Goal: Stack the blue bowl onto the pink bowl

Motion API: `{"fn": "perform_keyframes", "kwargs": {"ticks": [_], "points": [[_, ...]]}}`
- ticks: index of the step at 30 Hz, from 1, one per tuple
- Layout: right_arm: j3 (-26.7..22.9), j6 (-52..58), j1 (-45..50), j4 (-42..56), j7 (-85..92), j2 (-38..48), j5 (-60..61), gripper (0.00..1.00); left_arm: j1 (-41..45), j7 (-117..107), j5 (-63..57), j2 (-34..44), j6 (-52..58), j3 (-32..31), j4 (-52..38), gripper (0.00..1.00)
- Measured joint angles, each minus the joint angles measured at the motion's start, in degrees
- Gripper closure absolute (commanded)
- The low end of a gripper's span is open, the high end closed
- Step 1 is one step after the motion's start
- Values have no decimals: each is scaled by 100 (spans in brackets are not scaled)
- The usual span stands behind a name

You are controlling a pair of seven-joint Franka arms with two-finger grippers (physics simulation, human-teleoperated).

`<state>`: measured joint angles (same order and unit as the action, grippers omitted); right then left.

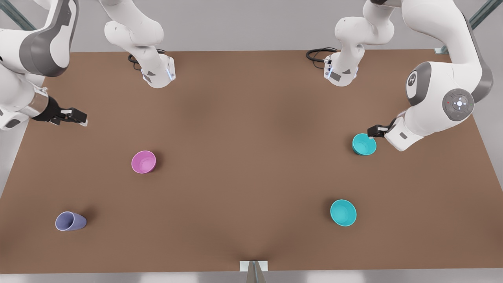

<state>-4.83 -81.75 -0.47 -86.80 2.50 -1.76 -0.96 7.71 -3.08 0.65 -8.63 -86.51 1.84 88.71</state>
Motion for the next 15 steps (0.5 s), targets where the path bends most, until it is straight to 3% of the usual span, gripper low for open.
{"fn": "perform_keyframes", "kwargs": {"ticks": [6, 15], "points": [[-40, 8, -15, -31, 27, -218, 64, 0, -117, -15, -5, 33, 42, 1, -20, 0], [-48, -1308, -823, -1903, 53, -874, 387, 0, -272, -23, -30, 10, 111, 1, -26, 0]]}}
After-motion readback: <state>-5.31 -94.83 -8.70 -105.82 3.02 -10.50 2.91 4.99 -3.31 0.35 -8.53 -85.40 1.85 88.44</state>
